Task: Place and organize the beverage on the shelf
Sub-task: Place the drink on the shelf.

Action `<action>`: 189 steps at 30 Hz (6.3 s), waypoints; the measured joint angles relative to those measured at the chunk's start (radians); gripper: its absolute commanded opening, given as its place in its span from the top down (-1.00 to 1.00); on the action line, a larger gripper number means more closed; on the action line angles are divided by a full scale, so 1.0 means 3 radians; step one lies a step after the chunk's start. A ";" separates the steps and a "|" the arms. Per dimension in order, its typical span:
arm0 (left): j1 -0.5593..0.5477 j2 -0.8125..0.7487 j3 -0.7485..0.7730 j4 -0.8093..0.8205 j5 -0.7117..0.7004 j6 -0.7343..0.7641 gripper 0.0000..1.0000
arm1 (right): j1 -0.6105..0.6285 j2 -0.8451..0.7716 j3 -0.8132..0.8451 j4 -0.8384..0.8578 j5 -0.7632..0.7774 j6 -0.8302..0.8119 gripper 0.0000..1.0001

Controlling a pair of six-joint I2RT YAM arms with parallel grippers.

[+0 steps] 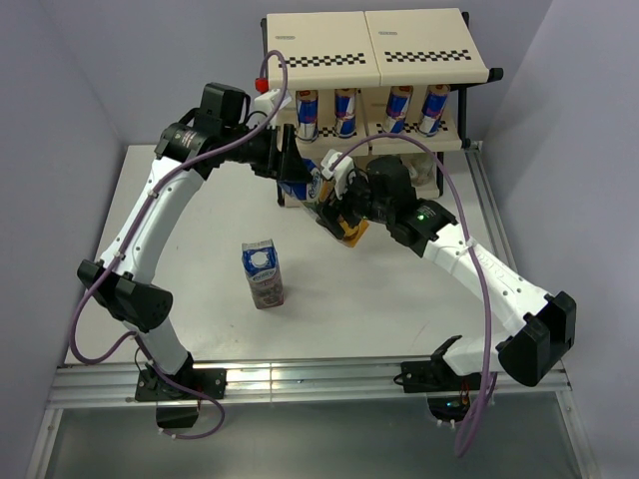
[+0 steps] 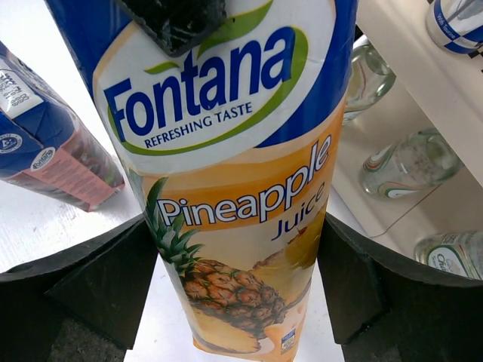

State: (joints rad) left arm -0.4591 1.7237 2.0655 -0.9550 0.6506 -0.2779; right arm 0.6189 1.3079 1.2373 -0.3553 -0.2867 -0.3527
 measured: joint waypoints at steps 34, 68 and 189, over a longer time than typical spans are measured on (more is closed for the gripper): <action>-0.0018 0.0033 0.0055 -0.0066 -0.0055 0.0038 0.99 | 0.0067 0.0084 -0.0130 -0.0324 0.0343 0.0075 -0.84; -0.0116 0.0086 0.0355 -0.0215 -0.0189 0.0084 -0.48 | 0.0148 -0.0086 -0.0286 0.0445 0.0253 0.0435 0.95; 0.0245 -0.2377 -0.3440 0.1479 -0.3204 -0.0062 -0.99 | -0.1972 0.2742 0.4098 0.1301 0.0364 0.1353 -0.12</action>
State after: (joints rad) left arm -0.3855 1.0107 1.0336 -0.5114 -0.3107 -0.2966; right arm 0.0273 2.1304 2.4668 0.0349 -0.1776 0.0532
